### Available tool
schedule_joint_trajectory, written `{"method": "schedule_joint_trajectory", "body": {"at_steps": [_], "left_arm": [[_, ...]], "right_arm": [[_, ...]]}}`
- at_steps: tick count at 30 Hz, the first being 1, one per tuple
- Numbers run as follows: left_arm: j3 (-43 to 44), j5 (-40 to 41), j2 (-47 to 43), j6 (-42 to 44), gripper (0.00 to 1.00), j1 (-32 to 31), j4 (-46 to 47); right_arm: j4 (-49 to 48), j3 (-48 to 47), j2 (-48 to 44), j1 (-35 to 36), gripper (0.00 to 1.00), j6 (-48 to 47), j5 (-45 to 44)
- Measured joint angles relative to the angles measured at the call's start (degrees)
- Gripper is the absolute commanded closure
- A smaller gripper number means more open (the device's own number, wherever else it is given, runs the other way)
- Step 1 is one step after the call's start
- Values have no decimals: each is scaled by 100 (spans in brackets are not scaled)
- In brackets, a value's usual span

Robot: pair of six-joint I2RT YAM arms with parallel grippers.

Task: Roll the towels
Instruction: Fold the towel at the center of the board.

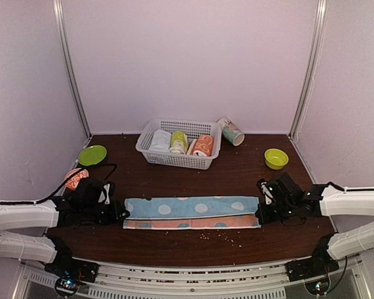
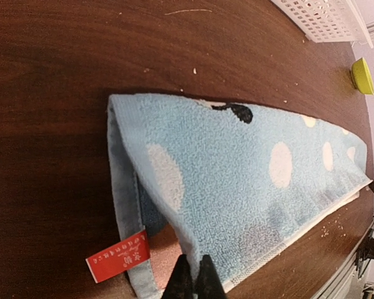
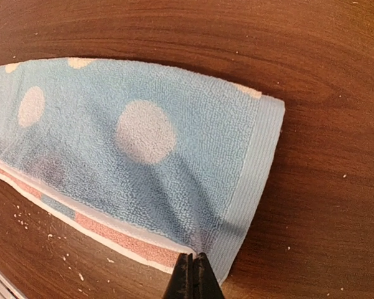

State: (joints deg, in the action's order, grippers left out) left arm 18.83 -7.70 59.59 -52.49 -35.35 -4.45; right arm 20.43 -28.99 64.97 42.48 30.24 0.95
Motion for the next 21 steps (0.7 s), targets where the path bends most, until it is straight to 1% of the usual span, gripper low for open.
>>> {"method": "schedule_joint_trajectory", "body": {"at_steps": [7, 14, 20, 21], "left_arm": [[0, -7, 138, 0, 100, 0, 13], [0, 0, 138, 4, 100, 0, -15], [0, -4, 321, 4, 100, 0, -2], [0, -4, 369, 7, 100, 0, -2]], "right_arm": [[144, 2, 0, 26, 100, -4, 127], [334, 0, -175, 35, 100, -118, 485], [422, 0, 107, 160, 100, -179, 745], [435, 0, 155, 168, 93, -181, 772]]}}
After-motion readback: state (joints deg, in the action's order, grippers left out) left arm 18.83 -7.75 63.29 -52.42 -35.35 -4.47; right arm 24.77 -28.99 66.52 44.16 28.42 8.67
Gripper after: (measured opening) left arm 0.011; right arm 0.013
